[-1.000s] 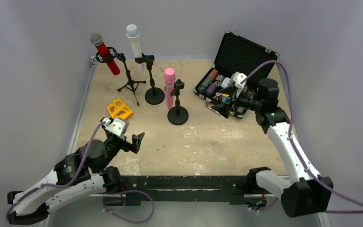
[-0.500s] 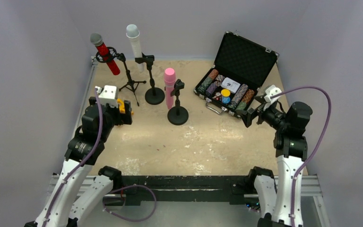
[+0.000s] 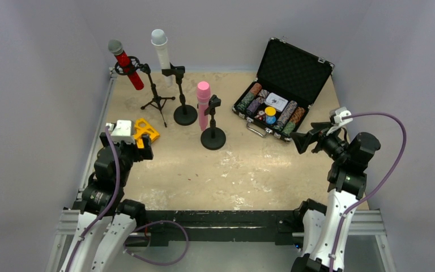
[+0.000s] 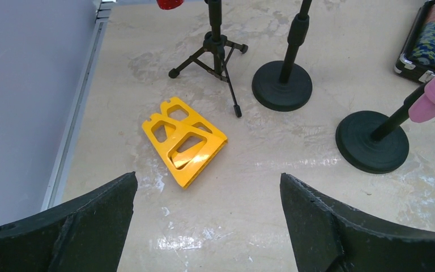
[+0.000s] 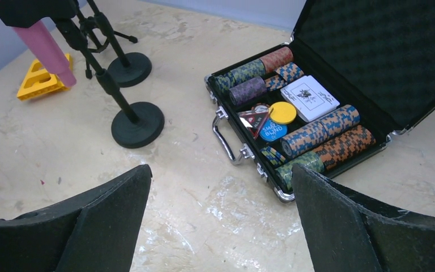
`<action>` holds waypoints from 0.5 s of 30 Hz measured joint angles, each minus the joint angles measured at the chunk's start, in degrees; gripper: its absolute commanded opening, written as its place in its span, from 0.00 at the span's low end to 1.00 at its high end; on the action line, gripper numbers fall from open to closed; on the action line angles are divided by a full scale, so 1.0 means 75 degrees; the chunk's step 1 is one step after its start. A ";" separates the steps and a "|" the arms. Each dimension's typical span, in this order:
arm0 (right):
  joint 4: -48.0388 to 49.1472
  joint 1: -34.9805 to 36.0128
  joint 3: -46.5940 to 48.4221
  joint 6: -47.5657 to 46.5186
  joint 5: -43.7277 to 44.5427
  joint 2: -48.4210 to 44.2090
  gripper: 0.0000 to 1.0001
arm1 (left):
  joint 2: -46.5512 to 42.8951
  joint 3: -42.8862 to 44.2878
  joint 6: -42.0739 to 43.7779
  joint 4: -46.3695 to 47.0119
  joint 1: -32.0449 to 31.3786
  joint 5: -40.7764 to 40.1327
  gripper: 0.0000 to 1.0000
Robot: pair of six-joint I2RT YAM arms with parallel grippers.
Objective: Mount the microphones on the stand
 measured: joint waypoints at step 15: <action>0.0361 -0.0052 -0.0044 0.1142 0.0469 -0.0012 0.99 | 0.0152 -0.0012 0.0020 0.0073 -0.0006 0.0347 1.00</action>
